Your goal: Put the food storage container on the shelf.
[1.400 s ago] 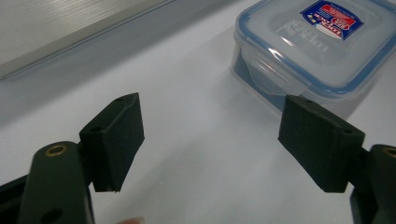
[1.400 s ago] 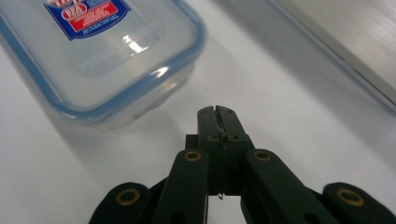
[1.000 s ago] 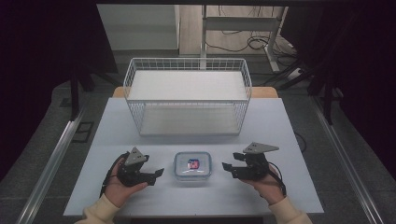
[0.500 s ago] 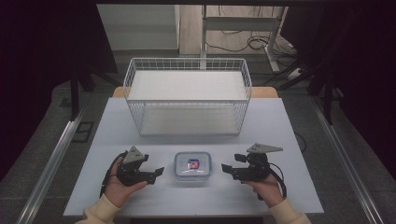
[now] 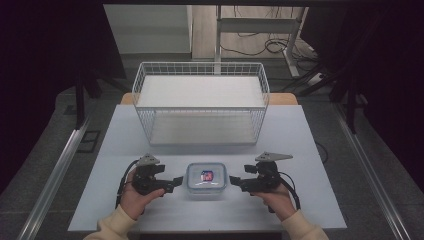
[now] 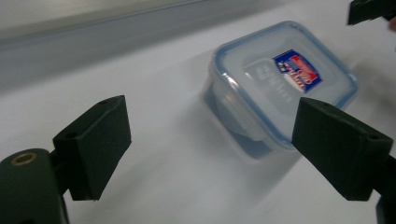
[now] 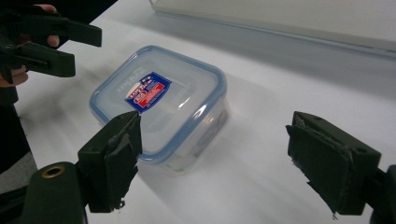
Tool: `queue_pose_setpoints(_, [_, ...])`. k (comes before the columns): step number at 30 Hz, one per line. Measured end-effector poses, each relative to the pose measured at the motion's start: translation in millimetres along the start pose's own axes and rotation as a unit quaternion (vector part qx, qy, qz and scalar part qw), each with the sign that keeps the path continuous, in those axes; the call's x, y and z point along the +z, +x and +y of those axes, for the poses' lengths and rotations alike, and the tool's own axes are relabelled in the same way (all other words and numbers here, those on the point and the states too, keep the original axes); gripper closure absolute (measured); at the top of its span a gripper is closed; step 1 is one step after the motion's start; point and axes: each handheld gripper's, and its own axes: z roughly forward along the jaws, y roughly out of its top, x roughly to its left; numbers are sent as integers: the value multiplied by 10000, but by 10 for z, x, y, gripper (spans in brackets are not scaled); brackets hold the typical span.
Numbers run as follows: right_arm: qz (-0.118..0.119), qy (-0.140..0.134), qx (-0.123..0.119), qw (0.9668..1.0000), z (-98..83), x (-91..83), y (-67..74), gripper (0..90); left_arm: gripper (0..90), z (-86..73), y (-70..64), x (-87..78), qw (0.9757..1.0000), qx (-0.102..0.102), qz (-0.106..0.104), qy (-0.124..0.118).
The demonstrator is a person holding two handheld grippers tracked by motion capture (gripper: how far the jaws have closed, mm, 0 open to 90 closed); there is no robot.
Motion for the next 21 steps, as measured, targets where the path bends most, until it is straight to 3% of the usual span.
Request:
queue_pose_setpoints(7, [101,146,110,9998,31,116,35,174,132,58,-3,60,9989,-302,-364,32])
queue_pose_setpoints(12, [193,290,201,9992,50,257,55,174,142,87,27,186,9973,-509,-499,168])
queue_pose_setpoints(17, [246,396,354,9983,73,375,62,175,154,113,67,322,9931,-897,-706,261])
queue_pose_setpoints(21, [326,487,493,9971,57,452,44,176,165,103,74,407,9910,-991,-802,402])
